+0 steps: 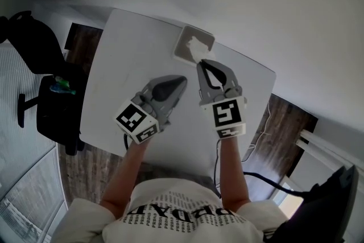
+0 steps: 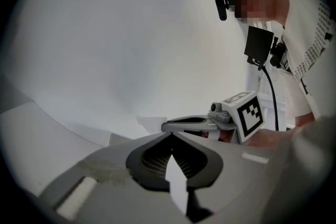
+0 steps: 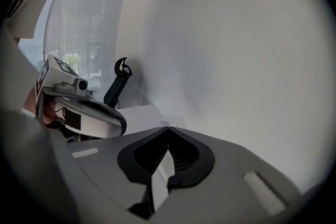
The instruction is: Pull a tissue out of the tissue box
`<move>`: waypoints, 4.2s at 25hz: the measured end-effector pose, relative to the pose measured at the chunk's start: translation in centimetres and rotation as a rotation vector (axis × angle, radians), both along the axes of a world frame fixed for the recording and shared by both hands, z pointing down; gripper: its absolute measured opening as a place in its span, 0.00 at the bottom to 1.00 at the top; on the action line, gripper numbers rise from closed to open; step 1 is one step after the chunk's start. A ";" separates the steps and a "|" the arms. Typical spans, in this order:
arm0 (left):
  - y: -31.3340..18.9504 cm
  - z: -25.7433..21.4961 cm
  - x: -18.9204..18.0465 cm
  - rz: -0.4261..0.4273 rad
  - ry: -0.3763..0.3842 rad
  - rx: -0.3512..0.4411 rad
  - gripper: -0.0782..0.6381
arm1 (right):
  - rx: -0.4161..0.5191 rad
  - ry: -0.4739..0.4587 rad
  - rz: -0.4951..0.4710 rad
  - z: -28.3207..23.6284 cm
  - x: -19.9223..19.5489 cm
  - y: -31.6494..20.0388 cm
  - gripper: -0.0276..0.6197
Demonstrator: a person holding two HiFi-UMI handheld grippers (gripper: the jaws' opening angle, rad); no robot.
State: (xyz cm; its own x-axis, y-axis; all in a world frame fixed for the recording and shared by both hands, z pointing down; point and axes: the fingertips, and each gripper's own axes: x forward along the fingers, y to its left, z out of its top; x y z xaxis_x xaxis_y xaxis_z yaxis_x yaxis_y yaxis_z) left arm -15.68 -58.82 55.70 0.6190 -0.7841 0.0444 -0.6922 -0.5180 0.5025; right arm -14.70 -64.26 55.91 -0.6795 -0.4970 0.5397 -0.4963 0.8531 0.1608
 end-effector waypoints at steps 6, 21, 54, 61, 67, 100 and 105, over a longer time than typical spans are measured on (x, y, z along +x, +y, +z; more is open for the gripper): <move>0.3 -1.7 -0.4 0.000 0.003 0.019 0.10 | -0.004 -0.005 -0.002 -1.7 -0.1 0.8 0.06; 5.1 -7.6 0.7 0.027 -0.024 0.071 0.10 | 0.045 -0.023 -0.036 -7.6 0.6 5.5 0.06; 13.7 -17.1 6.9 0.038 -0.127 0.198 0.10 | 0.162 -0.225 -0.087 -18.2 5.9 14.6 0.06; 14.8 -16.6 7.0 0.007 -0.170 0.189 0.10 | 0.130 -0.308 -0.098 -18.4 6.6 15.7 0.06; 14.8 -16.2 7.1 -0.039 -0.195 0.171 0.10 | 0.131 -0.321 -0.087 -18.5 7.4 16.2 0.06; 12.0 -19.0 6.0 -0.043 -0.235 0.253 0.10 | 0.183 -0.278 -0.044 -19.8 7.2 15.2 0.06; 12.0 -18.9 6.1 -0.041 -0.233 0.253 0.10 | 0.178 -0.280 -0.040 -19.6 7.4 15.2 0.06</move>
State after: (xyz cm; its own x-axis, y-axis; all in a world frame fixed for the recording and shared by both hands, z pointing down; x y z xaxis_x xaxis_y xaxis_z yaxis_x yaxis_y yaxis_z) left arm -9.57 -46.80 36.79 0.5826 -0.8125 -0.0183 -0.7962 -0.5751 0.1878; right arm -7.28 -49.01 36.31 -0.8101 -0.5366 0.2364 -0.5088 0.8437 0.1714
